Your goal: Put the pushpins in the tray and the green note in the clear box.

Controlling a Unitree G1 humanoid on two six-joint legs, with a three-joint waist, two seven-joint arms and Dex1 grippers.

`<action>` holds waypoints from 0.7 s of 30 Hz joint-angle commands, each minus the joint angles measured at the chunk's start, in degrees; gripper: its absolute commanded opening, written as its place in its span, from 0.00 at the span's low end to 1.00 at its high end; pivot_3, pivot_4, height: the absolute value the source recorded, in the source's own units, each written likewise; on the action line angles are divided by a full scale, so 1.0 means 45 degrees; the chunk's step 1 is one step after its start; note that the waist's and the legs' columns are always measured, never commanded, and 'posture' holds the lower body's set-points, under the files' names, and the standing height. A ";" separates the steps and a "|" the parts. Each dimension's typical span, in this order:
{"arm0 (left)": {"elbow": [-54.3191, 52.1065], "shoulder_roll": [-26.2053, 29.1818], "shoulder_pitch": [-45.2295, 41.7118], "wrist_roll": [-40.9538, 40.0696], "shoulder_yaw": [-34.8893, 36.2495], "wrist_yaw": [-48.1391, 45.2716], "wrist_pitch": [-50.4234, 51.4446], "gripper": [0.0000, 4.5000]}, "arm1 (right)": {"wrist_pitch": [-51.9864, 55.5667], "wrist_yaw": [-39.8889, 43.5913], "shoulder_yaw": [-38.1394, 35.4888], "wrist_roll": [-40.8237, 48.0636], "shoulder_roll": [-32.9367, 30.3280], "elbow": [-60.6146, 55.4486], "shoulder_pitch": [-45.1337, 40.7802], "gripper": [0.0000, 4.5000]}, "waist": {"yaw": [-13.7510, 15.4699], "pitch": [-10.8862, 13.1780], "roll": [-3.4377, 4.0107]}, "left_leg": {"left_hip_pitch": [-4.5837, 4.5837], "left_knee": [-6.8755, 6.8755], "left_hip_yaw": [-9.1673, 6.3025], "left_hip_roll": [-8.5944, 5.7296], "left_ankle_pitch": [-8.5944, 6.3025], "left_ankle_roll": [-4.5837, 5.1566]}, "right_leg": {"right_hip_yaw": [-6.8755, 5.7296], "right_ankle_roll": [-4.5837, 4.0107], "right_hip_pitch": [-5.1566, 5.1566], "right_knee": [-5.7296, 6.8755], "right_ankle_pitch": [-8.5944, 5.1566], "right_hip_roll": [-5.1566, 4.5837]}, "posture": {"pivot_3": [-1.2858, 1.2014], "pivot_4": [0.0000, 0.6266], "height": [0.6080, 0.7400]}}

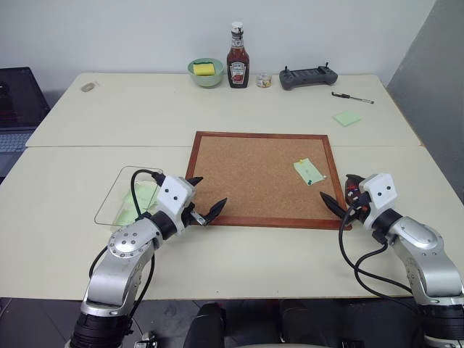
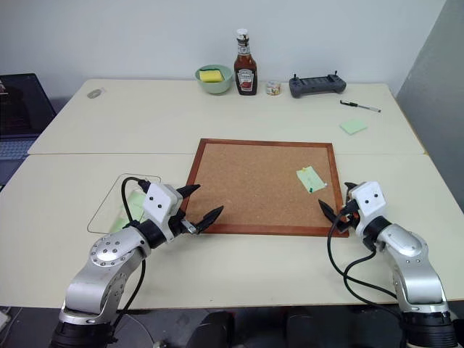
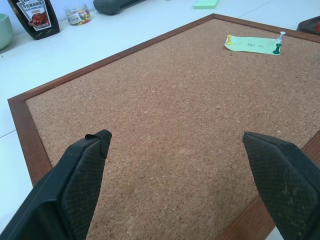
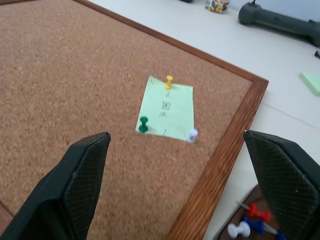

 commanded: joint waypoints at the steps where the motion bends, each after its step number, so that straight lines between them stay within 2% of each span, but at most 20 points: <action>1: -0.0370 0.0090 -0.0025 0.0165 0.0055 0.0074 -0.0426 0.99 | 0.0086 0.0112 -0.0073 0.0306 -0.0032 -0.0506 -0.0222 1.00 | 0.0002 0.0000 0.0000 | 0.0000 0.0000 0.0000 0.0000 0.0000 0.0000 | 0.0000 0.0000 0.0000 0.0000 0.0000 0.0000 | 0.52 0.24 1.00; 21: 0.1027 0.0146 -0.1541 0.0244 0.0235 0.0098 -0.0597 0.99 | 0.0122 -0.0058 -0.0066 0.0547 0.0151 -0.0869 -0.0057 1.00 | -0.0001 0.0000 0.0000 | -0.0001 0.0001 0.0002 -0.0001 0.0000 0.0000 | 0.0001 0.0000 0.0000 0.0000 0.0000 0.0000 | 0.52 0.24 1.00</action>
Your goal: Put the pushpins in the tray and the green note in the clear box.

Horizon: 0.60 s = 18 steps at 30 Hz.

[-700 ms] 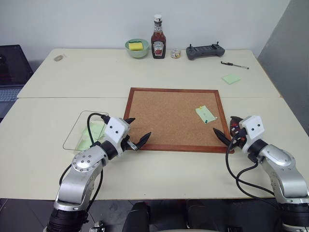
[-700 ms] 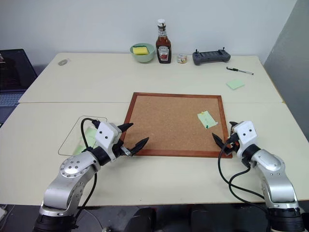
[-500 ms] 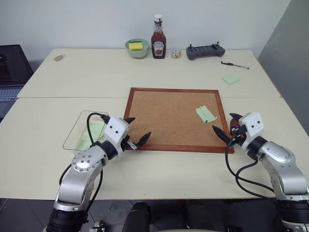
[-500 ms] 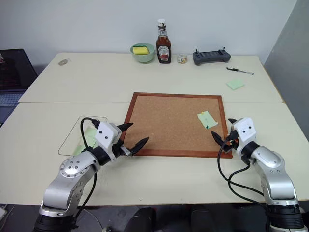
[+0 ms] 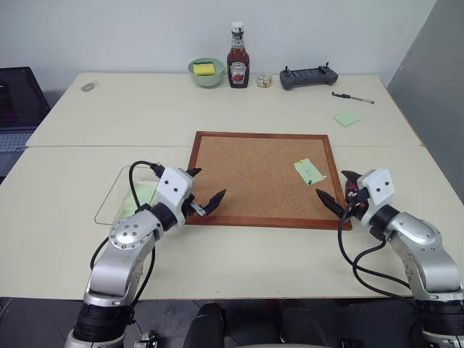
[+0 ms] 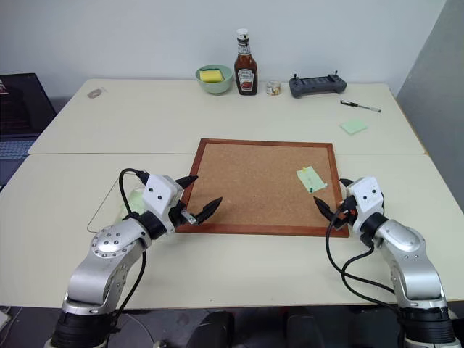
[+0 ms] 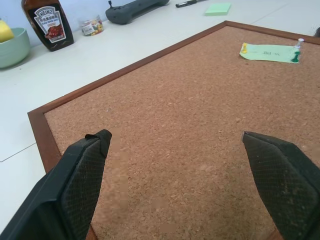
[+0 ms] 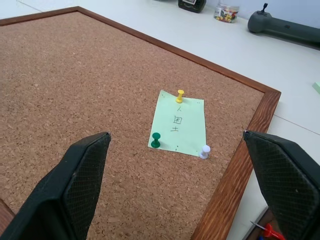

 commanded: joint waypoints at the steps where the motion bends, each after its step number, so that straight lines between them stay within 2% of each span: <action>1: 0.0150 0.0159 -0.0428 -0.0059 0.0204 -0.0234 -0.0391 0.99 | -0.0084 -0.0086 -0.0191 0.0167 0.0015 -0.0698 -0.0009 1.00 | 0.0001 0.0000 0.0000 | -0.0001 0.0000 -0.0001 0.0000 0.0000 0.0000 | -0.0001 0.0000 0.0000 0.0000 0.0000 0.0000 | 0.52 0.24 1.00; 8: 0.0684 0.0127 -0.1090 -0.0642 -0.0110 -0.1397 -0.0609 0.99 | -0.0110 -0.0309 -0.0303 0.0274 0.0138 -0.1179 0.0310 1.00 | 0.0013 0.0000 0.0000 | -0.0002 0.0000 -0.0003 0.0000 0.0000 0.0000 | -0.0005 0.0000 0.0000 0.0000 0.0000 0.0000 | 0.52 0.24 1.00; 11: 0.1112 -0.0025 -0.1636 -0.0580 -0.0469 -0.1772 -0.0629 0.89 | -0.0131 -0.0331 -0.0274 0.0299 0.0280 -0.1436 0.0598 1.00 | 0.0015 0.0000 0.0000 | -0.0004 0.0002 -0.0001 -0.0003 0.0000 0.0000 | -0.0003 0.0000 0.0000 0.0000 0.0000 -0.0001 | 0.52 0.24 1.00; 18: 0.2396 -0.0513 -0.2910 -0.0252 -0.1416 -0.2227 -0.0768 0.57 | -0.0360 -0.0193 -0.0065 0.0185 0.0313 -0.1868 0.1083 1.00 | -0.0012 0.0000 0.0000 | -0.0001 0.0004 -0.0003 0.0000 0.0000 0.0000 | -0.0005 0.0000 0.0000 0.0001 0.0000 0.0002 | 0.52 0.24 1.00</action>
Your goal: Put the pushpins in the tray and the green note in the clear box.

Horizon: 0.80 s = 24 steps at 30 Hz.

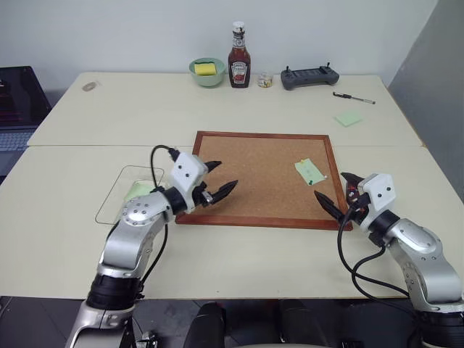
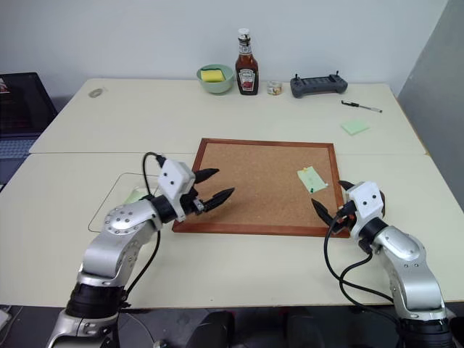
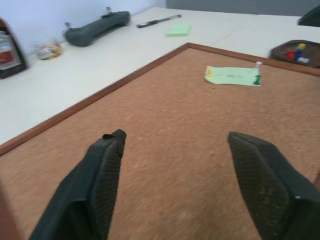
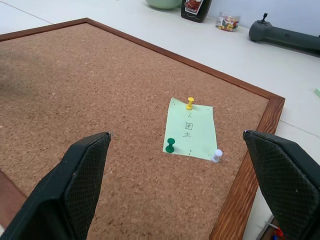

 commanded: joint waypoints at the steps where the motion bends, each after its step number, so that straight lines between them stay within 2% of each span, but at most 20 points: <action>1: 0.0555 -0.0326 -0.0749 0.0274 -0.0447 -0.0132 -0.0443 0.53 | -0.0360 0.0045 -0.0013 0.0069 0.0001 -0.0669 0.0092 1.00 | -0.0010 0.0000 0.0000 | 0.0000 -0.0002 0.0000 0.0001 0.0000 0.0000 | 0.0001 0.0000 -0.0001 0.0001 0.0000 0.0001 | 0.52 0.24 1.00; 13: 0.3834 -0.1762 -0.2600 0.1087 -0.1361 -0.0140 -0.1306 0.01 | -0.0758 -0.0364 0.0448 -0.0313 0.0381 -0.0801 0.0039 1.00 | -0.0004 0.0000 0.0000 | -0.0002 0.0008 0.0001 -0.0002 0.0000 0.0000 | 0.0001 0.0000 0.0001 0.0001 0.0000 0.0000 | 0.52 0.24 1.00; 24: 0.6833 -0.2965 -0.3488 0.1817 -0.1674 -0.0102 -0.2446 0.01 | -0.0110 -0.0838 0.0640 -0.0353 0.0909 0.0125 -0.1378 1.00 | -0.0026 0.0000 0.0000 | -0.0004 0.0012 -0.0001 -0.0005 0.0001 0.0000 | -0.0001 0.0001 -0.0001 0.0002 0.0000 0.0000 | 0.52 0.24 1.00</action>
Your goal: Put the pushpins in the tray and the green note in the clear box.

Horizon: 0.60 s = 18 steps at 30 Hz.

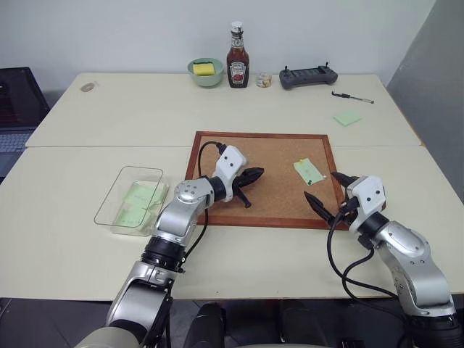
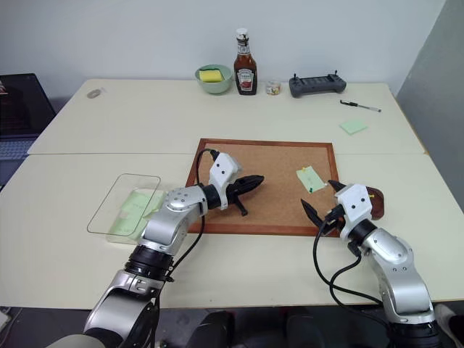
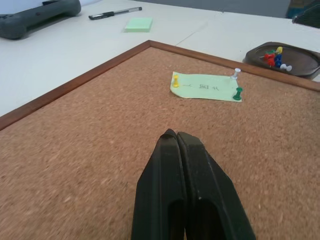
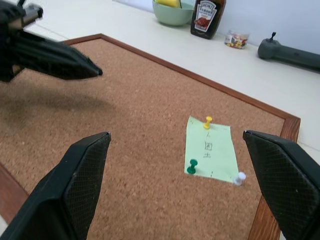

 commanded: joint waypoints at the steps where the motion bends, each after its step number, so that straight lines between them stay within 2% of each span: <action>1: 0.1156 -0.0210 -0.0406 0.0399 -0.0060 0.0080 -0.0688 0.01 | 0.0285 -0.0495 -0.0163 0.0074 0.0278 0.0540 -0.1012 1.00 | -0.0010 0.0000 0.0000 | 0.0002 0.0002 0.0001 0.0001 0.0000 0.0000 | 0.0001 0.0000 0.0000 0.0001 0.0000 0.0001 | 0.52 0.24 1.00; 9: 0.2981 -0.0397 -0.0665 0.0823 -0.0004 0.0037 -0.1539 0.01 | 0.1487 -0.0966 0.0099 -0.0142 0.0609 0.3570 -0.3856 1.00 | 0.0025 -0.0010 0.0016 | 0.0005 0.0006 -0.0001 -0.0006 0.0001 0.0000 | 0.0000 0.0000 0.0005 0.0004 0.0001 -0.0003 | 0.52 0.24 1.00; 18: 0.2987 -0.0457 -0.0516 0.0911 0.0031 0.0057 -0.1771 0.01 | 0.0375 -0.0696 0.0875 -0.0953 0.1034 0.8003 -0.6346 1.00 | -0.0022 -0.0026 0.0042 | 0.0015 0.0007 -0.0002 -0.0007 0.0002 0.0002 | -0.0002 0.0000 0.0015 0.0008 0.0001 -0.0003 | 0.52 0.24 1.00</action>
